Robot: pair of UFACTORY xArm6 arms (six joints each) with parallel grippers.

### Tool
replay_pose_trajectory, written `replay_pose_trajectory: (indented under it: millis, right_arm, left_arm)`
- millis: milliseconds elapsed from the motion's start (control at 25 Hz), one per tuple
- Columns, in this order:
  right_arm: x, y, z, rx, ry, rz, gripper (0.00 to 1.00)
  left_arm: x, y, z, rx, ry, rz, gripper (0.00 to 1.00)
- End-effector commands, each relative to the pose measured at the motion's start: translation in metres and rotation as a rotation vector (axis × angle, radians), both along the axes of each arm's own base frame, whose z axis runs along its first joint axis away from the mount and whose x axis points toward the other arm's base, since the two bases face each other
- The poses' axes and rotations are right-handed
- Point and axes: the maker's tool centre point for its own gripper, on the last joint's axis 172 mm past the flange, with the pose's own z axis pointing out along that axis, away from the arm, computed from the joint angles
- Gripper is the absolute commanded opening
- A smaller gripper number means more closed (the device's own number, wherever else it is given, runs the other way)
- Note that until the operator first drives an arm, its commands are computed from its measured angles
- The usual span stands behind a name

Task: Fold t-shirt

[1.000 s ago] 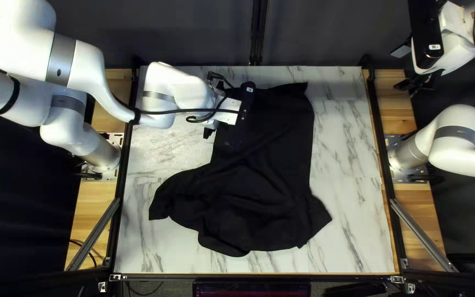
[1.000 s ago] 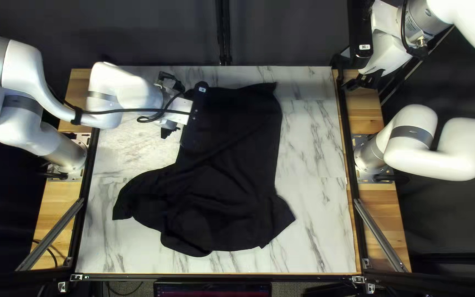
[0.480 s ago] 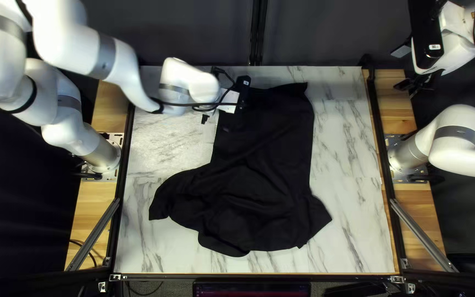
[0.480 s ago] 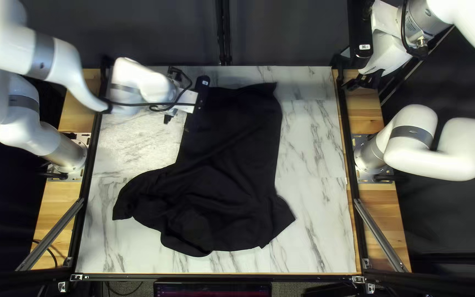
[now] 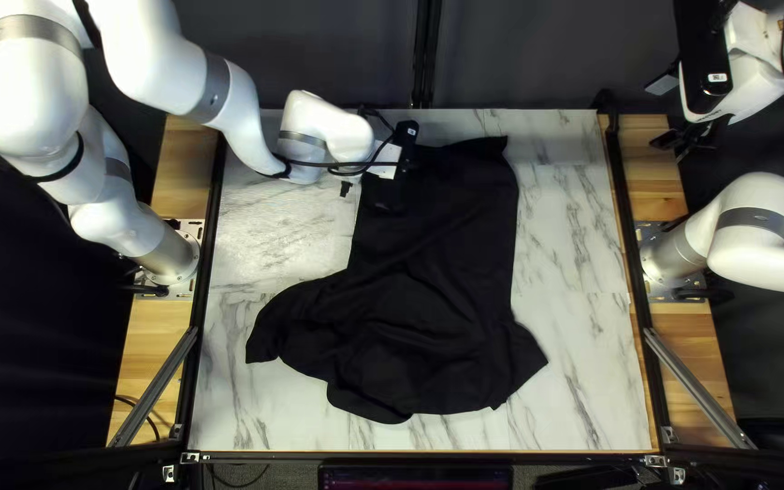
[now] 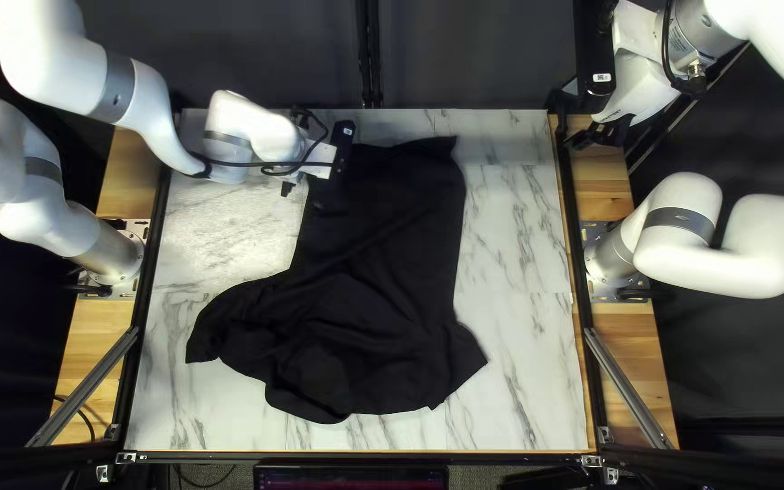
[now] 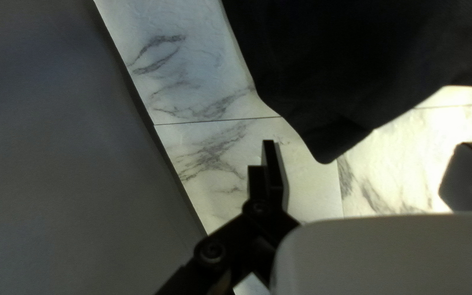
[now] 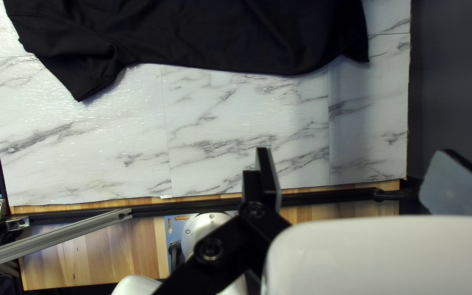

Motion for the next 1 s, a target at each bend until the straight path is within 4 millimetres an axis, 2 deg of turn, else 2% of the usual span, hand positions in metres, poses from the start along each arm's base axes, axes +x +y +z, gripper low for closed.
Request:
replay_pose_trajectory:
  millis: [40, 560, 720, 1000]
  right_arm:
    - [0.0, 0.0, 0.0, 0.0, 0.0, 0.0, 1.0]
    - [0.0, 0.0, 0.0, 0.0, 0.0, 0.0, 1.0]
    - [0.0, 0.0, 0.0, 0.0, 0.0, 0.0, 1.0]
    - [0.0, 0.0, 0.0, 0.0, 0.0, 0.0, 1.0]
  left_arm:
    - [0.0, 0.004, -0.003, 0.04, 0.0, 0.033, 1.0]
    - [0.02, 0.004, -0.001, 0.105, -0.057, 0.071, 1.0]
    - [0.033, 0.0, 0.005, 0.1, -0.079, 0.052, 1.0]
    - [0.041, -0.013, 0.013, 0.086, -0.11, 0.02, 1.0]
